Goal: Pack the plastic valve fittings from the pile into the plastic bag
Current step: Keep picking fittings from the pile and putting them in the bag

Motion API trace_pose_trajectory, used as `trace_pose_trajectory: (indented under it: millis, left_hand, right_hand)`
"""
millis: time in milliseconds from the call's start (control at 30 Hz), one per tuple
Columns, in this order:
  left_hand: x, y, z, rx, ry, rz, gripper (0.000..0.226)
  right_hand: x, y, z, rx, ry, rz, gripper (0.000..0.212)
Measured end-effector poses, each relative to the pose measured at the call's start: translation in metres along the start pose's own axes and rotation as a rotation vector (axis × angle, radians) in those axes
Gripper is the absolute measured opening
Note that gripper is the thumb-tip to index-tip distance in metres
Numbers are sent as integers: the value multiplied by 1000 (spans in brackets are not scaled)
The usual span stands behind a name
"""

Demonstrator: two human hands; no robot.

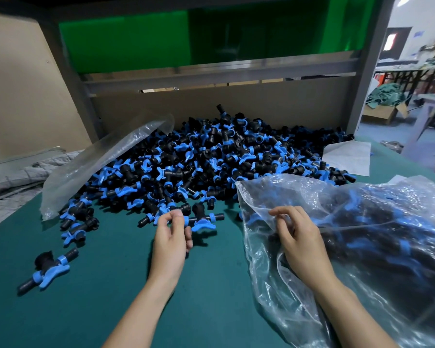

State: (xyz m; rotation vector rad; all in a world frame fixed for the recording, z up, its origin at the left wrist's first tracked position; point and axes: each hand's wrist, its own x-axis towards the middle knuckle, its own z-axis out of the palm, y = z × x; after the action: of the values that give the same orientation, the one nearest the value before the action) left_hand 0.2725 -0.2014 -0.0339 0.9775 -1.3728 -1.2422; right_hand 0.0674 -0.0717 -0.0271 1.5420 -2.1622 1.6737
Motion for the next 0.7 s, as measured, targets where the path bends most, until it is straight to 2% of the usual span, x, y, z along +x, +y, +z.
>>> trace_pose_trajectory:
  millis: [267, 333, 500, 600, 700]
  left_hand:
    - [2, -1, 1, 14, 6, -12, 23]
    - [-2, 1, 2, 73, -6, 42, 21]
    - [-11, 5, 4, 367, 24, 345, 16]
    - [-11, 5, 4, 399, 19, 377, 12]
    - [-10, 2, 4, 419, 9, 336, 13]
  right_hand:
    - [1, -1, 0, 4, 4, -9, 20]
    - [1, -1, 0, 8, -2, -7, 20]
    - [0, 0, 0, 6, -3, -4, 20]
    - [0, 0, 0, 6, -8, 4, 20]
    - [0, 0, -1, 13, -10, 7, 19]
